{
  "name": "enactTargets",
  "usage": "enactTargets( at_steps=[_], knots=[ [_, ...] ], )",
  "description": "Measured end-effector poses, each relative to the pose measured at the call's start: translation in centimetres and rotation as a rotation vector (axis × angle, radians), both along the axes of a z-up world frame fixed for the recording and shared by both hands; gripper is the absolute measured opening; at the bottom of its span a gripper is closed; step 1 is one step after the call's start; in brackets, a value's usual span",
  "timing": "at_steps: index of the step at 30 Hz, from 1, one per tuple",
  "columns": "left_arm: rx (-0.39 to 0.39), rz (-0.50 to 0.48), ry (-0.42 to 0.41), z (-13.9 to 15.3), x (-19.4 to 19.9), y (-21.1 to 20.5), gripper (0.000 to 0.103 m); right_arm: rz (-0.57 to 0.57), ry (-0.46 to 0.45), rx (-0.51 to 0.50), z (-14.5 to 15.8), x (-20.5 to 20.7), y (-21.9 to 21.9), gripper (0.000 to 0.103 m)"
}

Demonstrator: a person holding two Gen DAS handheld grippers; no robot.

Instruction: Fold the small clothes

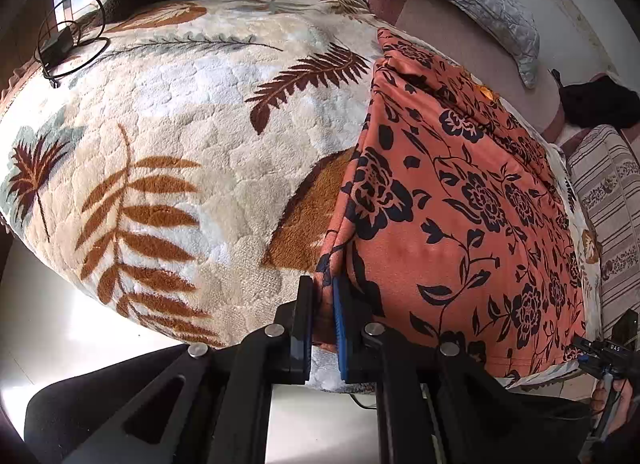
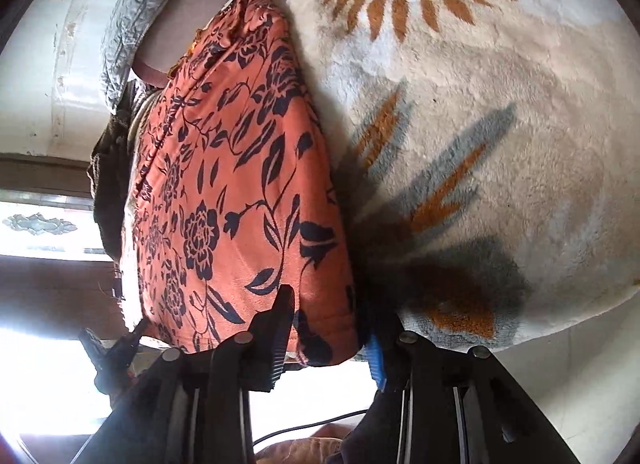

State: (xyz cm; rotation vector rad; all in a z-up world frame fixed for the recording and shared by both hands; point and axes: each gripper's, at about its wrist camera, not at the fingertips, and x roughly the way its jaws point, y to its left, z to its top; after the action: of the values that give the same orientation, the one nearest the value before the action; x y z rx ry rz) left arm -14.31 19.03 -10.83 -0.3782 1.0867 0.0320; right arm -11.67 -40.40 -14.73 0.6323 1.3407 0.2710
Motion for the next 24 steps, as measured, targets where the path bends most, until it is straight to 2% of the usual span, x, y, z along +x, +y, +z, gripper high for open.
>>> enactTargets(
  at_steps=[1,2,3,4,6,8,10,11,13,14,16,17,18,20,21,24],
  knots=[
    [0.005,-0.004,0.004,-0.2,0.1,-0.1,0.010,0.011,-0.003,-0.016,0.1,0.0,0.2,0.032],
    [0.011,-0.004,0.016,-0.5,0.3,-0.2,0.011,0.018,-0.003,-0.036,0.2,0.0,0.3,0.024],
    [0.013,0.006,0.023,-0.8,0.4,-0.1,0.014,0.021,0.001,-0.046,0.2,0.1,0.4,0.020],
    [-0.001,0.015,0.025,-1.2,0.4,0.0,0.020,0.020,0.003,-0.034,0.2,0.0,0.3,0.020],
    [-0.029,0.022,0.019,-1.2,0.3,0.3,0.023,0.014,-0.004,0.001,0.4,-0.1,0.0,0.020],
    [-0.017,0.009,0.021,-1.1,0.4,0.1,0.021,0.020,-0.015,0.030,0.8,-0.3,-0.1,0.020],
    [0.011,-0.012,0.019,-1.0,0.5,-0.3,0.009,0.009,-0.016,0.050,0.6,-0.2,-0.5,0.023],
    [0.014,-0.015,0.021,-0.9,0.6,-0.4,0.008,0.003,0.004,0.055,0.2,0.0,-0.7,0.024],
    [-0.007,-0.007,0.010,0.0,0.5,-0.2,0.007,-0.023,0.036,0.082,-0.6,0.0,-1.2,0.024],
    [-0.020,-0.003,-0.013,0.8,0.3,-0.1,0.007,-0.025,0.017,0.092,-0.2,0.0,-1.3,0.024],
    [-0.009,0.010,-0.057,2.1,0.1,0.1,0.007,-0.025,-0.039,0.098,1.2,-0.1,-1.1,0.016],
    [-0.014,0.027,-0.059,2.0,0.1,0.4,0.008,-0.024,-0.059,0.091,1.9,-0.2,-1.0,0.011],
    [-0.026,0.046,-0.043,1.2,0.4,0.6,0.010,-0.023,-0.071,0.079,2.1,-0.1,-1.0,0.011],
    [-0.032,0.052,0.048,-1.3,1.2,0.8,0.011,-0.019,-0.020,0.074,0.7,0.4,-1.1,0.011],
    [-0.048,0.064,0.062,-1.9,1.2,1.0,0.011,-0.020,0.011,0.087,-0.2,0.7,-1.2,0.011],
    [-0.035,0.053,0.013,-0.4,0.8,0.7,0.011,-0.035,-0.001,0.122,-0.5,0.6,-1.1,0.014]
  ],
)
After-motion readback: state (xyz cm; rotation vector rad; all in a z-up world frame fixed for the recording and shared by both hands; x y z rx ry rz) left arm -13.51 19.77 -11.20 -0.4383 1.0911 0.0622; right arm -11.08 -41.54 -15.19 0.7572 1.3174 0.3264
